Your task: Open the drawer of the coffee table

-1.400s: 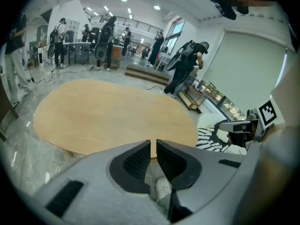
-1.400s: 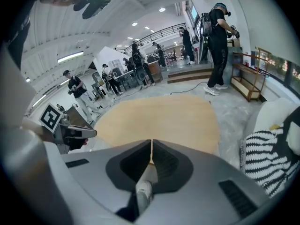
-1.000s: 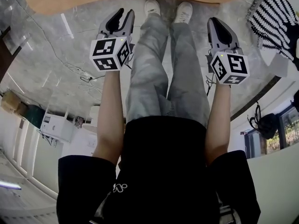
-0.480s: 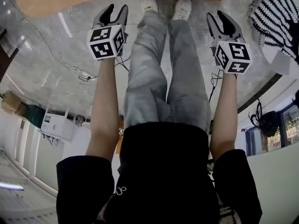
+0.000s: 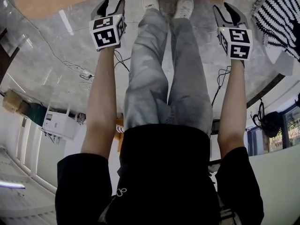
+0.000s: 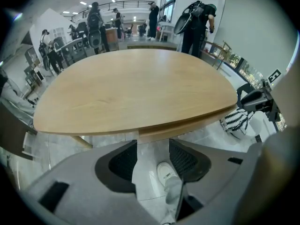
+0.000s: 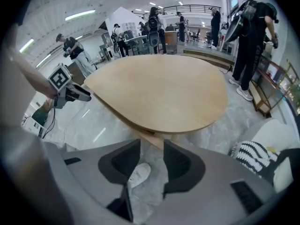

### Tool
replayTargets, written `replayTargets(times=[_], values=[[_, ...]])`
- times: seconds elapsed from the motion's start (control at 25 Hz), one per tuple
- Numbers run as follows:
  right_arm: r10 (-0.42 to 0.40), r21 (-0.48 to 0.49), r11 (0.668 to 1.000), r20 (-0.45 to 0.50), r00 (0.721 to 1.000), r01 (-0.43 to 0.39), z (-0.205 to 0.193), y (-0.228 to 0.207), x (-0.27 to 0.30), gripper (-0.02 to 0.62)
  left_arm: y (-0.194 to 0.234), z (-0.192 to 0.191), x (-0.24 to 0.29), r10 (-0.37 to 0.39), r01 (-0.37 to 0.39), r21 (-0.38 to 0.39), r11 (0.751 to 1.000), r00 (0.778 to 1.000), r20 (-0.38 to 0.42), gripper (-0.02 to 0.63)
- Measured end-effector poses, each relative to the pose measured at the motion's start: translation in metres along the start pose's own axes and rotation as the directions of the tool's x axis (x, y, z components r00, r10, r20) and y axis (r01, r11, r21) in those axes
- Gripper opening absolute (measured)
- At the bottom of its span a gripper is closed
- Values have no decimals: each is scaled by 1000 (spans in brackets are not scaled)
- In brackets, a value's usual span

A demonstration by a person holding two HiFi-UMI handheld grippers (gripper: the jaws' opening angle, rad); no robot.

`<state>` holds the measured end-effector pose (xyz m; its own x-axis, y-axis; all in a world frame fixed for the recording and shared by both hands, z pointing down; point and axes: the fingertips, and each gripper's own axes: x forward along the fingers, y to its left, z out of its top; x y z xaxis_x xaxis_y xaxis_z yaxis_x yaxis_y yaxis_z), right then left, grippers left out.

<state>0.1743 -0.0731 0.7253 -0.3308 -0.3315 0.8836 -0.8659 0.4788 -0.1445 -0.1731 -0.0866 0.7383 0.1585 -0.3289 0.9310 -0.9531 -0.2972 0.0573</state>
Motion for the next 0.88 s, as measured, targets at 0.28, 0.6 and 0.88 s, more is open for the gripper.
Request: replayTargets(times=[0.28, 0.6, 0.88], values=[[-14, -60, 998, -59, 998, 10, -3, -8, 15, 138, 12, -1, 17, 7, -8, -16, 1000, 999, -53, 192], [13, -115, 993, -87, 996, -23, -1, -11, 27, 138, 13, 5, 29, -49, 52, 39, 998, 996, -68, 192], [73, -181, 979, -115, 991, -93, 1, -10, 30, 138, 6, 3, 42, -102, 106, 26, 994, 989, -103, 192]])
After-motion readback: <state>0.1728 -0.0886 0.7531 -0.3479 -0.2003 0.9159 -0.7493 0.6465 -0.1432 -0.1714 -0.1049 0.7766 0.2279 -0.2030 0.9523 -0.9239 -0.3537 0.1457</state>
